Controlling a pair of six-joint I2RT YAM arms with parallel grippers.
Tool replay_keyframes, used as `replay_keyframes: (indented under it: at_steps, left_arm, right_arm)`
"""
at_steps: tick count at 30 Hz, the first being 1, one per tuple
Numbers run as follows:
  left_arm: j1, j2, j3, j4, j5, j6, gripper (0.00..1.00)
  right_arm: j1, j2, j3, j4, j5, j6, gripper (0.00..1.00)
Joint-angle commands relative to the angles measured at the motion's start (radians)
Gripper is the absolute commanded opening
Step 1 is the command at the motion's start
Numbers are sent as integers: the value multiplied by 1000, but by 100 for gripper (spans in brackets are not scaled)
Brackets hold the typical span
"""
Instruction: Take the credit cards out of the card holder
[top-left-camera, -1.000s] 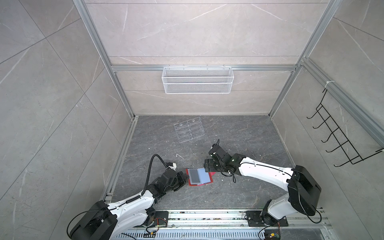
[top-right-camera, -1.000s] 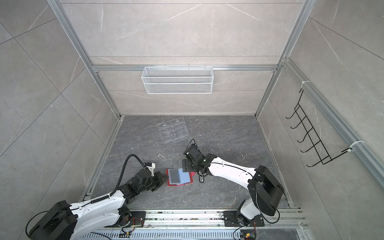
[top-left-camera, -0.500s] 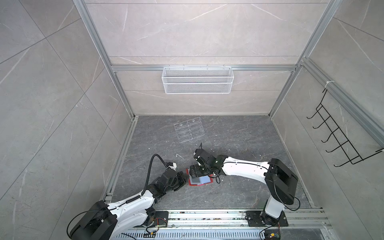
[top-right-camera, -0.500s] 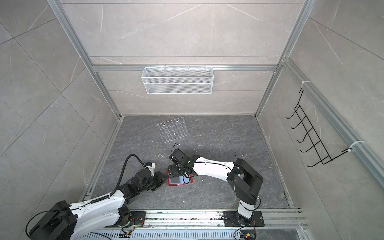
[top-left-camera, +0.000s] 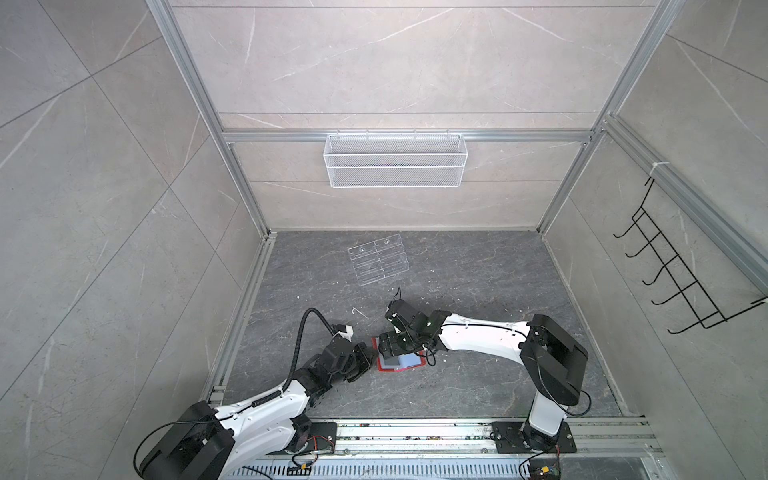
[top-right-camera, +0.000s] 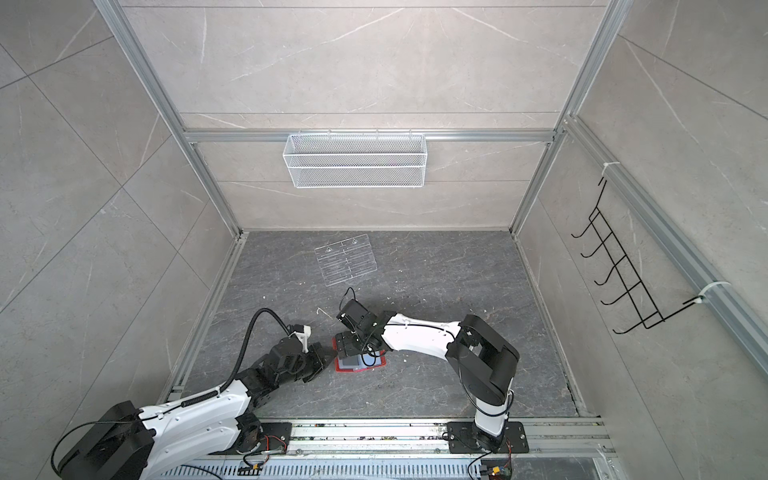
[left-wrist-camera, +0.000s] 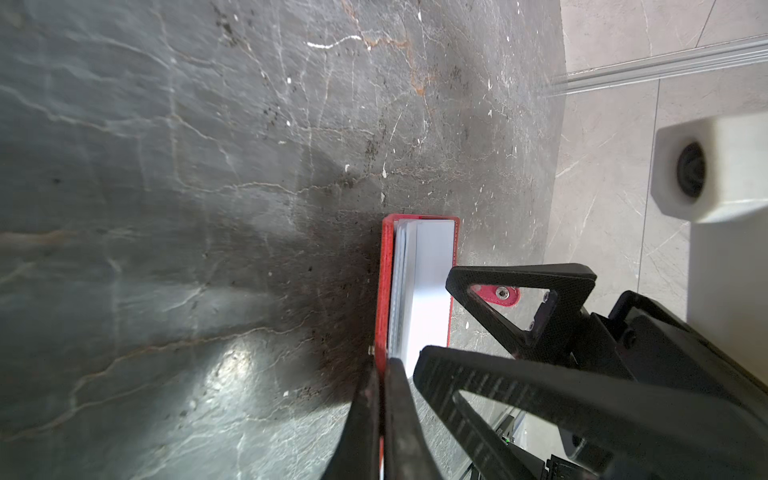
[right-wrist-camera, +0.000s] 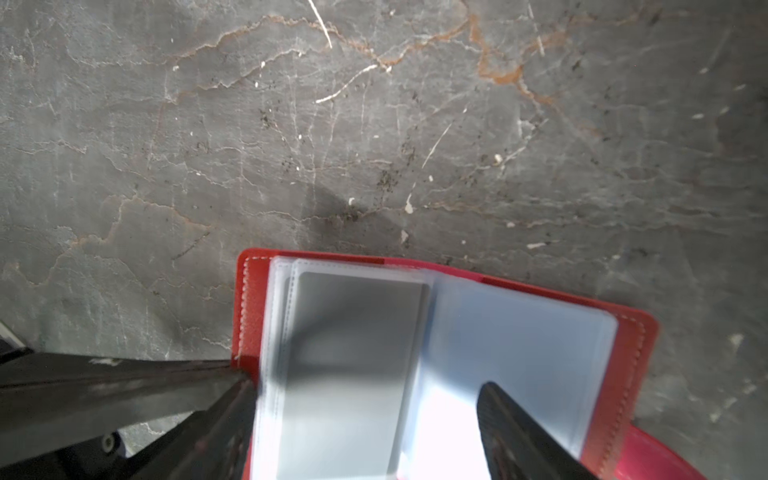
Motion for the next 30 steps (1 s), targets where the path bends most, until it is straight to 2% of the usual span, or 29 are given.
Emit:
replay_keyframes:
  at_steps: [1,30]
  left_arm:
    - [-4,-6,39,14,-5,28,0]
    - [-5,-11,50,-4,-6,36,0]
  right_arm:
    - [3,30,23,-10,-1,-15,85]
    - [3,28,26,-71,69,-16,74]
